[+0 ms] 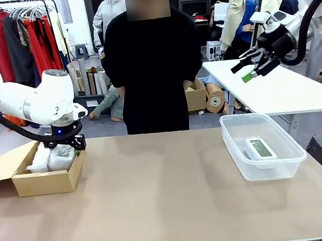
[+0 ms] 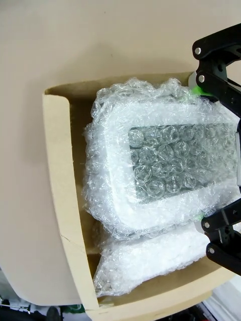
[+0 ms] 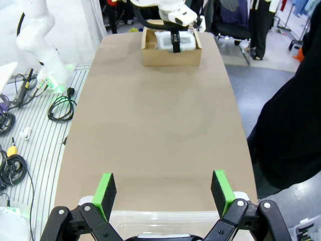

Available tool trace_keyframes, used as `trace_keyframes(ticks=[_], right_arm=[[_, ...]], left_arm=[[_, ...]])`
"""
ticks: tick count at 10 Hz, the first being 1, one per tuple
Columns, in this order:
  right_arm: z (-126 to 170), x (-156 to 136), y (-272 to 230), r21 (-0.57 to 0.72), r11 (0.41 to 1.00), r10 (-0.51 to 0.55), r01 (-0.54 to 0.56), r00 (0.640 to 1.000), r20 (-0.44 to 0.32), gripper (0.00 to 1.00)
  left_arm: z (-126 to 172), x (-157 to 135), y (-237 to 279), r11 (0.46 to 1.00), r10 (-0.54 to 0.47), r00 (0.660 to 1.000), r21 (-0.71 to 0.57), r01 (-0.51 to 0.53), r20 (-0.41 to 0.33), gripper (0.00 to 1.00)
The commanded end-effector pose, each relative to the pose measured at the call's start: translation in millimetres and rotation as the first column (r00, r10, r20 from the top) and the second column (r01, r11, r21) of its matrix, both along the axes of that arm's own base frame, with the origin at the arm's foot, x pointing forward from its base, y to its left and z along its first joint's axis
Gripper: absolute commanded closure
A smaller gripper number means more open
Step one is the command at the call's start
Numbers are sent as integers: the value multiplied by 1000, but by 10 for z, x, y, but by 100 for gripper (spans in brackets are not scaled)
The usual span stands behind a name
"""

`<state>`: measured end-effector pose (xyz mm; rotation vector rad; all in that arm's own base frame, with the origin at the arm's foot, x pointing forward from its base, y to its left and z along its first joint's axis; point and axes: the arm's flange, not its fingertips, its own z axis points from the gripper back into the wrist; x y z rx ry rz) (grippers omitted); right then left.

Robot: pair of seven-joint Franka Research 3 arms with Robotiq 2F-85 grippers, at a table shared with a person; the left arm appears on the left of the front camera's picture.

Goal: Separate and place wrapped and unwrapped clocks.
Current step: If the picked Digital clock is wrapped, place it in the Package Box ; if not, place it in the Organizing box.

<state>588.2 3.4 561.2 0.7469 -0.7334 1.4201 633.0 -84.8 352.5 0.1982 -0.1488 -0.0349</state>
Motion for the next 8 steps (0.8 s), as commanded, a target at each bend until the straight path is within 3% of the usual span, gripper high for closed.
trace_keyframes(ticks=[1,3,8], right_arm=[[16,-8,13,8,1000,0,0,1000,3,0],[16,-8,13,8,1000,0,0,1000,3,0],[16,-8,13,8,1000,0,0,1000,3,0]], left_arm=[[-9,66,80,1000,-14,1000,-25,14,1,100],[-23,74,88,999,-12,1000,-30,12,-3,96],[-8,82,117,999,-7,1000,-36,7,2,0]])
